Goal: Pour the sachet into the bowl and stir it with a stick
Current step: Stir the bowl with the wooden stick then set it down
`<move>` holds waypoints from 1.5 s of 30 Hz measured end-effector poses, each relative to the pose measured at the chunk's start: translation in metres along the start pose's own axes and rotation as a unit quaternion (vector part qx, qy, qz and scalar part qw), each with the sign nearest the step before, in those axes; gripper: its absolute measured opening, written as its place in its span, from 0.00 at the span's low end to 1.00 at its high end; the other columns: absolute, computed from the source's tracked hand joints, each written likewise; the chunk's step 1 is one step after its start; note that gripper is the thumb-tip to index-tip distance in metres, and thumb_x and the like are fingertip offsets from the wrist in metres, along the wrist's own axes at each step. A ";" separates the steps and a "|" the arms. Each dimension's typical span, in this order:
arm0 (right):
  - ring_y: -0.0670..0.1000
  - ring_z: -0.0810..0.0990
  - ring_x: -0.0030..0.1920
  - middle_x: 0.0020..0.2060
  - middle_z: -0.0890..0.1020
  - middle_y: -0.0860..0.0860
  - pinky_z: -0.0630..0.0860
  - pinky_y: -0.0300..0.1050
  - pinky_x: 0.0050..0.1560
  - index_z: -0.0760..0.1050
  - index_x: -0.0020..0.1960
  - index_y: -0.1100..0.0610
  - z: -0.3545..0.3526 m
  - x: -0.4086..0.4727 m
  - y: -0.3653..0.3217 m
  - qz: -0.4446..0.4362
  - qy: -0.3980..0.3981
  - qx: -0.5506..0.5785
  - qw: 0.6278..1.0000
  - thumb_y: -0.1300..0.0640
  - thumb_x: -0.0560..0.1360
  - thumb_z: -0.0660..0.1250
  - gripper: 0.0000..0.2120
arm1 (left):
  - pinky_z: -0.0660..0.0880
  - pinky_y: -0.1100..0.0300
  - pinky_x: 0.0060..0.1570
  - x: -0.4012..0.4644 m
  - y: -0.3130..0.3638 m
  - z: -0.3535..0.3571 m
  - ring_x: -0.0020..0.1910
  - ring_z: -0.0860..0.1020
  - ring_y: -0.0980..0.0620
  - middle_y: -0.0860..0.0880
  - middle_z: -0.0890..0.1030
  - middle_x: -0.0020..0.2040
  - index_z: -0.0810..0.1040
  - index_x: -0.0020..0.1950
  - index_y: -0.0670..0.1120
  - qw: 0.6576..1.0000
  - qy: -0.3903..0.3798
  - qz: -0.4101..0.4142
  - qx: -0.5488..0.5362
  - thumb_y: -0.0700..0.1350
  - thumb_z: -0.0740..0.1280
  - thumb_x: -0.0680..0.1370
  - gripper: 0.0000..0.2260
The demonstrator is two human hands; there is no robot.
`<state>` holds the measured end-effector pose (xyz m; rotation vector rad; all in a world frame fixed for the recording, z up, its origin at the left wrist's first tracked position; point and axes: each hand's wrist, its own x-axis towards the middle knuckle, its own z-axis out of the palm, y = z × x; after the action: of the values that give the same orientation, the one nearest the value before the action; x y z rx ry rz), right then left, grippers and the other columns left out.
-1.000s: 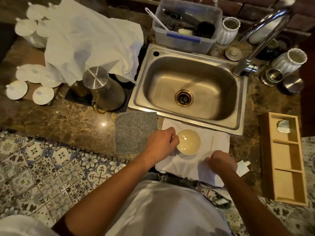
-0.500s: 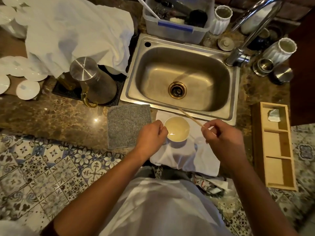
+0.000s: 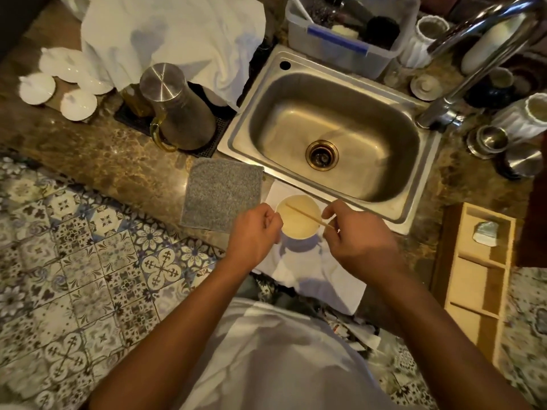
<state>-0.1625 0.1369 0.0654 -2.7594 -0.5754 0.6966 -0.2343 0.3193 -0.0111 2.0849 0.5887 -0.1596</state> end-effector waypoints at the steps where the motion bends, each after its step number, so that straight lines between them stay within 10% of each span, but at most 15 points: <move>1: 0.56 0.82 0.45 0.46 0.85 0.51 0.68 0.43 0.38 0.72 0.63 0.48 0.000 0.002 -0.001 0.001 -0.005 -0.009 1.000 0.52 0.80 0.64 0.13 | 0.82 0.46 0.38 -0.001 -0.002 0.001 0.31 0.82 0.48 0.51 0.83 0.29 0.78 0.41 0.43 1.000 0.003 0.002 -0.001 0.45 0.63 0.79 0.10; 17: 0.58 0.83 0.46 0.47 0.85 0.54 0.65 0.44 0.38 0.76 0.59 0.53 0.023 0.044 -0.029 -0.075 0.037 -0.094 0.992 0.50 0.80 0.62 0.11 | 0.81 0.50 0.39 0.001 -0.014 0.000 0.29 0.80 0.59 0.50 0.83 0.30 0.75 0.43 0.47 0.998 -0.050 0.042 0.001 0.49 0.58 0.85 0.14; 45: 0.58 0.83 0.47 0.47 0.85 0.55 0.66 0.43 0.39 0.81 0.53 0.54 0.010 0.051 -0.015 -0.096 -0.019 -0.194 0.976 0.51 0.78 0.65 0.10 | 0.81 0.49 0.39 0.002 -0.010 0.010 0.33 0.84 0.48 0.46 0.85 0.33 0.72 0.48 0.44 0.991 -0.092 -0.005 -0.099 0.50 0.55 0.86 0.13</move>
<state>-0.1309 0.1734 0.0408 -2.9847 -1.0724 0.6509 -0.2361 0.3166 -0.0246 1.8511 0.4827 -0.2842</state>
